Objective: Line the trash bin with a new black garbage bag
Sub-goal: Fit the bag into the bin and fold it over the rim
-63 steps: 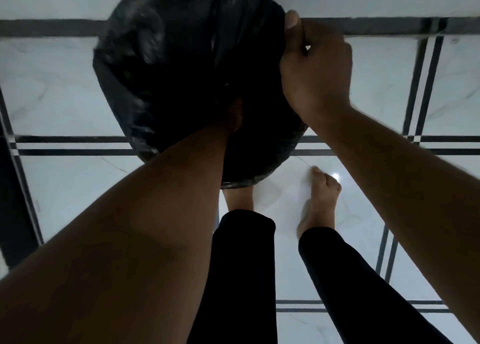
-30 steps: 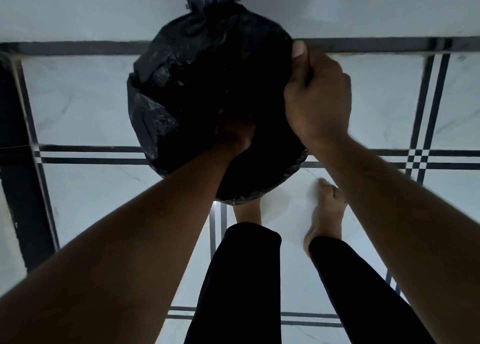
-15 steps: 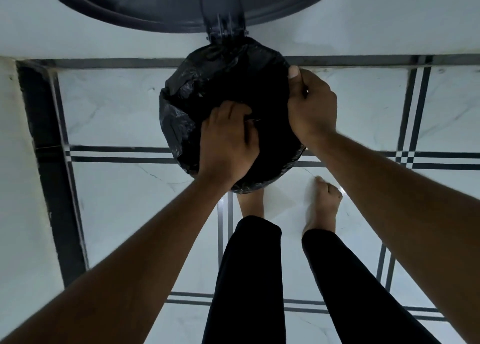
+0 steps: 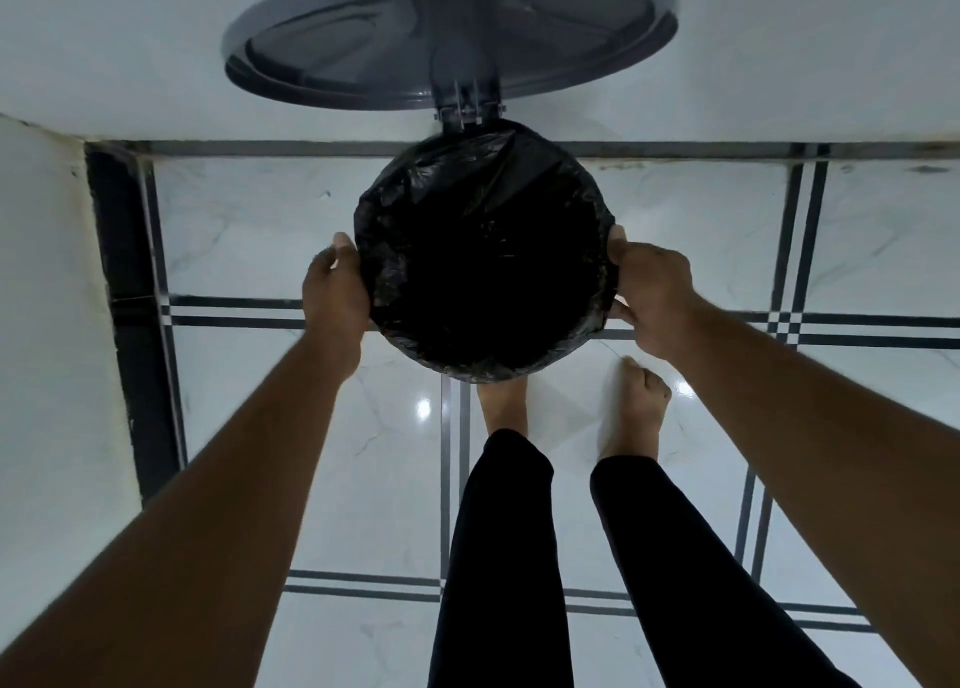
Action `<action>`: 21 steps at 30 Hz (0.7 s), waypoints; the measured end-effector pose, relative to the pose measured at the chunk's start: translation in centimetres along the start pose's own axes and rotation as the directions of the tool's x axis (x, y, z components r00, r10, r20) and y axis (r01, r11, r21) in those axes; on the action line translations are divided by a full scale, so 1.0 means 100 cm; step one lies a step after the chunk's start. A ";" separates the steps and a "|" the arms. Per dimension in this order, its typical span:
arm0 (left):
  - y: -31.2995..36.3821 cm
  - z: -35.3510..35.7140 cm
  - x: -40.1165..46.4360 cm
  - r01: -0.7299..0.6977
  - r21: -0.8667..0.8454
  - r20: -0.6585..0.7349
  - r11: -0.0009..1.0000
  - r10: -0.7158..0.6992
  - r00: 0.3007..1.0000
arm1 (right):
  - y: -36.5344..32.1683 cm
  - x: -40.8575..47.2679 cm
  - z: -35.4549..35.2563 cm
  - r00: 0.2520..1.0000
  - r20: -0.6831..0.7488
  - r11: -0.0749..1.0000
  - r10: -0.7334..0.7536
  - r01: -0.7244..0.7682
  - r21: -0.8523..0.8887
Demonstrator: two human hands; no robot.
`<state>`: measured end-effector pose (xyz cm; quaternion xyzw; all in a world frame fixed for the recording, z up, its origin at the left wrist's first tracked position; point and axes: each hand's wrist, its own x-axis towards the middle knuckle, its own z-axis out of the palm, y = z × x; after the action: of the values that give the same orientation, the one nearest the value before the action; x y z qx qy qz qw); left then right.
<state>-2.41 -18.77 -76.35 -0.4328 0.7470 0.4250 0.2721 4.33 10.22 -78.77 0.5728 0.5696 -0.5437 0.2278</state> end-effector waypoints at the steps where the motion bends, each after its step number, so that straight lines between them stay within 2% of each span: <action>1: 0.002 -0.004 0.008 0.051 -0.014 0.027 0.999 -0.051 0.998 | -0.001 0.003 -0.003 0.999 0.034 0.999 0.021 -0.022 0.031; 5: 0.008 -0.012 0.029 0.118 -0.062 0.234 0.991 -0.101 0.967 | -0.007 0.014 -0.011 0.983 0.159 0.988 0.089 -0.107 0.111; 7: 0.008 -0.017 0.036 0.151 -0.059 0.284 0.987 -0.128 0.950 | -0.005 0.020 -0.010 0.974 0.190 0.980 0.122 -0.149 0.135; 10: 0.005 -0.015 0.043 0.208 -0.009 0.291 0.978 -0.197 0.936 | -0.006 0.027 -0.010 0.971 0.192 0.979 0.143 -0.167 0.117; 13: 0.012 -0.005 0.039 0.204 0.108 0.223 0.973 -0.224 0.949 | -0.013 0.030 -0.010 0.972 0.172 0.983 0.162 -0.175 0.061; 15: 0.019 0.003 0.046 0.131 0.172 0.133 0.976 -0.155 0.979 | -0.023 0.033 -0.009 0.980 0.138 0.985 0.146 -0.156 0.068; 17: 0.032 0.010 0.047 0.051 0.135 0.086 0.990 -0.063 0.994 | -0.037 0.037 -0.007 0.988 0.126 0.991 0.094 -0.105 0.085; 19: 0.049 0.017 0.049 0.043 0.010 0.129 0.999 -0.044 0.991 | -0.053 0.040 0.000 0.986 0.159 0.994 0.052 -0.067 0.087; 21: 0.071 0.022 0.046 0.089 -0.054 0.300 0.995 -0.069 0.951 | -0.068 0.042 0.010 0.979 0.203 0.997 0.029 -0.042 0.059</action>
<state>-10.77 -16.90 -78.17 -0.4023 0.6649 0.4989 0.3836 -3.11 12.73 -80.35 0.5319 0.5157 -0.6125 0.2758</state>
